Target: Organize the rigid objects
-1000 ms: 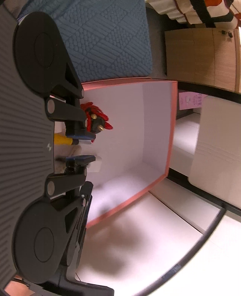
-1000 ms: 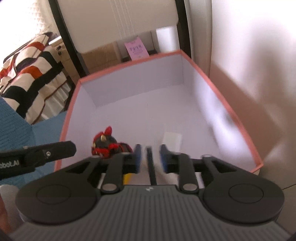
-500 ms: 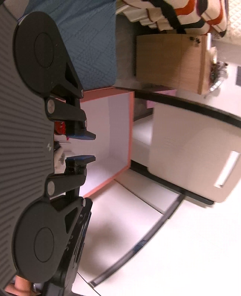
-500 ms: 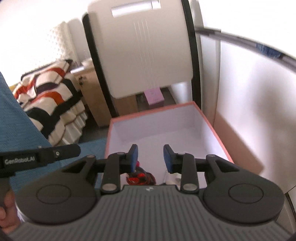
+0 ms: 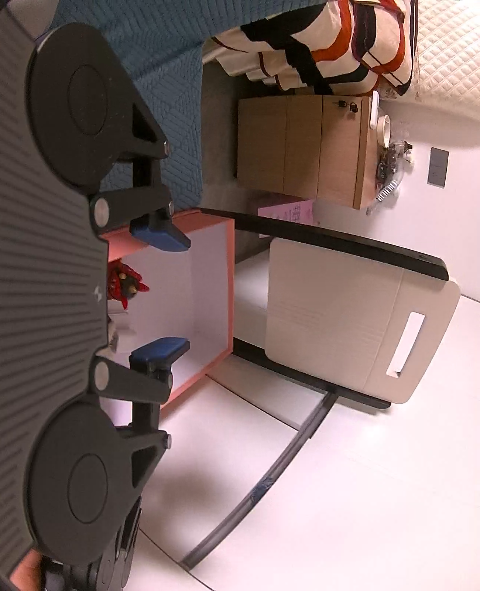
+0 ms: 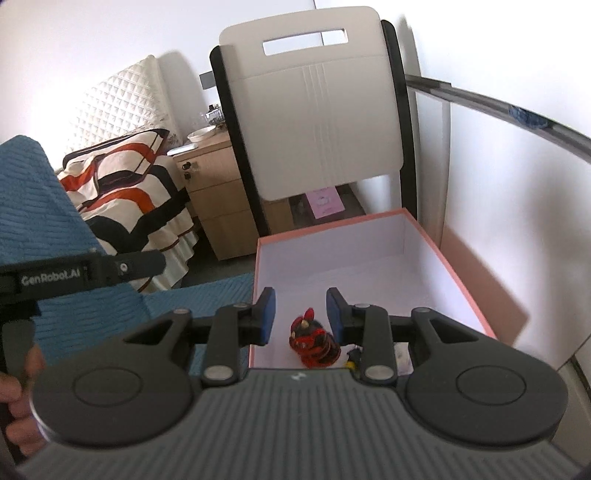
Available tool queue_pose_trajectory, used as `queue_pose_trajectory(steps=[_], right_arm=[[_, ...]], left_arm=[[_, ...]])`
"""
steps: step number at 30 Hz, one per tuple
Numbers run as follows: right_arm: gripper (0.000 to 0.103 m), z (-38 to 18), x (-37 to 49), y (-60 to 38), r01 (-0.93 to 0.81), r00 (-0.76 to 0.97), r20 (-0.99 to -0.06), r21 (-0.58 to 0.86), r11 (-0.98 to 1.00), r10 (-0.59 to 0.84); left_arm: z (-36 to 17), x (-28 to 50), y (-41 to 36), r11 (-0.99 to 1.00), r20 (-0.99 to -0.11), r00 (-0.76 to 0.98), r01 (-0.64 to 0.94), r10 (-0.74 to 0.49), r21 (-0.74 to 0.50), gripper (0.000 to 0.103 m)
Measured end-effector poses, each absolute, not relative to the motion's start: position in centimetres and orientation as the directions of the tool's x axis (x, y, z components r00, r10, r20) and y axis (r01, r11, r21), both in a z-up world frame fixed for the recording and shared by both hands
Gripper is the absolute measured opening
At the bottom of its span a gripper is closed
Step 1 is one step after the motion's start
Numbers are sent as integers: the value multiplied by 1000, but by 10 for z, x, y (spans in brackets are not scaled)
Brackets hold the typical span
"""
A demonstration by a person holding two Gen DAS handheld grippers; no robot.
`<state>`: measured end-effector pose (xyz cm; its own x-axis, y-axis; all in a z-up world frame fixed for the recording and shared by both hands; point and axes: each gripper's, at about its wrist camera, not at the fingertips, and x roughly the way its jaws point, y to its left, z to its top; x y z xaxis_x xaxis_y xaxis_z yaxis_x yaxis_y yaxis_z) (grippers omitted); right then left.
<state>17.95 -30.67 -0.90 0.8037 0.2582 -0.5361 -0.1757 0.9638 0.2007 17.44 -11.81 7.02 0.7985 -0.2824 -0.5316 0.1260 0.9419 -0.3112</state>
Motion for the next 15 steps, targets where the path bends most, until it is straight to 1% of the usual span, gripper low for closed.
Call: queue_pose_trajectory(steps=[4, 9, 10, 12, 15], right_arm=[[33, -11, 170, -306, -168, 808, -538, 183, 969, 242], [33, -15, 161, -306, -158, 804, -544, 195, 968, 241], [33, -17, 160, -306, -159, 801, -547, 200, 967, 245], [33, -20, 157, -305, -159, 796, -555, 195, 968, 243], [33, -26, 151, -305, -152, 793, -562, 189, 970, 234]], left_arm=[[72, 161, -113, 943, -520, 810, 118, -273, -311, 69], [70, 149, -109, 947, -521, 815, 101, -255, -305, 77], [70, 147, -109, 950, -523, 817, 90, -241, -298, 82], [69, 143, -108, 956, -525, 822, 74, -220, -286, 89], [64, 137, -107, 959, -531, 819, 75, -216, -275, 94]])
